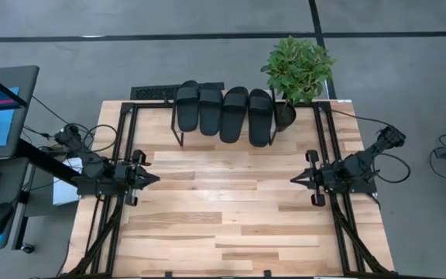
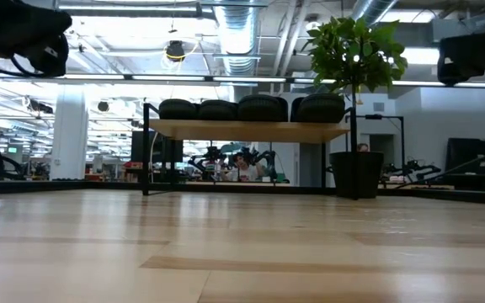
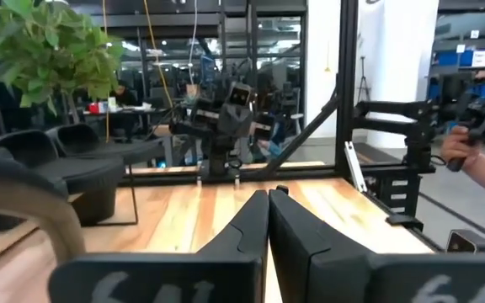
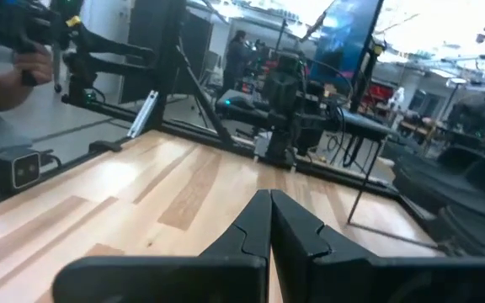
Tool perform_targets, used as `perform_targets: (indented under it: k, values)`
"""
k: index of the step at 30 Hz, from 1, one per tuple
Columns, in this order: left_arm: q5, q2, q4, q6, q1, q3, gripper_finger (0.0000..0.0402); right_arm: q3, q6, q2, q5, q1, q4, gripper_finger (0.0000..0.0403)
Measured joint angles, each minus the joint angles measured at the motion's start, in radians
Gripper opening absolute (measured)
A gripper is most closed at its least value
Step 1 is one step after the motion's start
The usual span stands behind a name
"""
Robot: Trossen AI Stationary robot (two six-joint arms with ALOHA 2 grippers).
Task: Pick and place slides into the shelf
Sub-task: Return to Home Position
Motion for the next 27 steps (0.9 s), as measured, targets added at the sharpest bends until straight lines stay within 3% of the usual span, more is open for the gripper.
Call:
perform_targets:
  k: [13,20,27]
  values:
    - [-0.002,0.001,-0.070,-0.049,-0.004,-0.001,0.0000,0.000,0.000,0.002,0.011,0.000,0.002,0.0000]
    - [-0.003,0.002,-0.085,0.054,-0.004,-0.002,0.0000,-0.001,0.000,0.002,0.008,0.000,0.002,0.0000]
    - [-0.003,0.002,-0.085,0.049,-0.004,-0.003,0.0000,-0.001,0.000,0.002,0.008,0.000,0.002,0.0000]
